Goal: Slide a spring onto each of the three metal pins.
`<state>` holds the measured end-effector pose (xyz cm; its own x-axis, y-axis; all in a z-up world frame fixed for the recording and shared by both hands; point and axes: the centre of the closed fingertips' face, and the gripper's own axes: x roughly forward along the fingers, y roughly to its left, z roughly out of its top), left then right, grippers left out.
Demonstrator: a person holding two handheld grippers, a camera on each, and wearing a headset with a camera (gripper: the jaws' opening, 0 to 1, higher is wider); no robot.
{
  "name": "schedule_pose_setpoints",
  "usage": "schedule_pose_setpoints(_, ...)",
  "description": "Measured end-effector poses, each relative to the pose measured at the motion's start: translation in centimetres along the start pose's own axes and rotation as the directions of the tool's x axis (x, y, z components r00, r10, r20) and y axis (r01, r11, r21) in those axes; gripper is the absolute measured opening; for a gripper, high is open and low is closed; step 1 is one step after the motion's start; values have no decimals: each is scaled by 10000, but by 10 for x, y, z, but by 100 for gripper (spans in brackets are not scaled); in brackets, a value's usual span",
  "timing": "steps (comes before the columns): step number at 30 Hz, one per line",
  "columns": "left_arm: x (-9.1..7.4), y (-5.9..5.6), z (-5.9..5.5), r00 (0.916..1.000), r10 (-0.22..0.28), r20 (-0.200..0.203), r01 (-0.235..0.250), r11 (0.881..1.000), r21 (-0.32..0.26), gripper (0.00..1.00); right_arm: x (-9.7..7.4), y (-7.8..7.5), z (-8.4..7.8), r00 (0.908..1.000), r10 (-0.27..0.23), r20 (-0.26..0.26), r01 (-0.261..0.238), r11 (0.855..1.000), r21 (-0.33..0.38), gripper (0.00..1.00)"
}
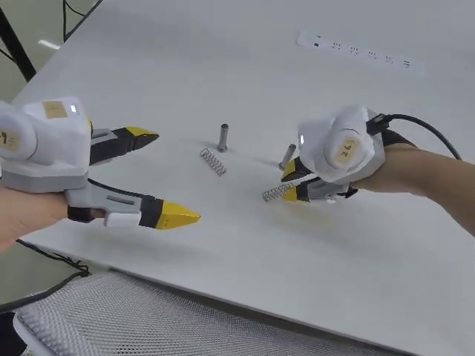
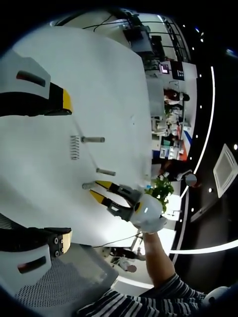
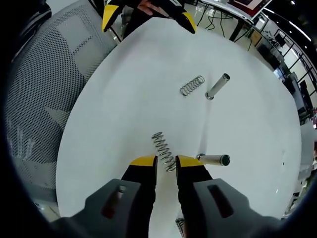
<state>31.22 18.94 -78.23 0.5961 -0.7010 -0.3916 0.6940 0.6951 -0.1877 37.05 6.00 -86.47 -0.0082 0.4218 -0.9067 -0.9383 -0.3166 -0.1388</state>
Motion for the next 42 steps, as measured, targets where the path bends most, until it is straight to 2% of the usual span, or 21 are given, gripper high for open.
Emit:
schedule_pose_setpoints(3, -1, 1, -1, 10000, 42, -28, -42, 10000, -10, 93, 1, 2, -4, 9999, 52, -96, -51, 10000, 63, 15)
schedule_pose_setpoints(9, -2, 0, -3, 9999, 30, -96, -30, 10000, -10, 93, 1, 4, -3, 9999, -32, 115, 25, 9979, 642, 13)
schedule_pose_setpoints(17, 5, -11, 2, 9993, -320, -193, 323, 9993, 170, 92, -4, 11, -3, 9992, -314, 253, 288, 9947, 982, 13)
schedule_pose_setpoints(22, 11, -19, 4, 9974, -633, -331, 644, 9974, 325, 91, -16, 14, -5, 9972, -611, 441, 546, 9894, 1349, 13)
schedule_pose_setpoints(28, 19, -27, 8, 9942, -985, -430, 1006, 9938, 481, 88, -40, 12, -6, 9916, -1115, 663, 957, 9739, 2058, 13)
schedule_pose_setpoints(34, 25, -34, 12, 9902, -1295, -526, 1326, 9894, 592, 87, -64, 14, 1, 9844, -1526, 873, 1272, 9609, 2460, 13)
schedule_pose_setpoints(42, 35, -41, 14, 9838, -1670, -658, 1715, 9826, 714, 83, -69, 27, 13, 9859, -1440, 858, 1233, 9698, 2104, 13)
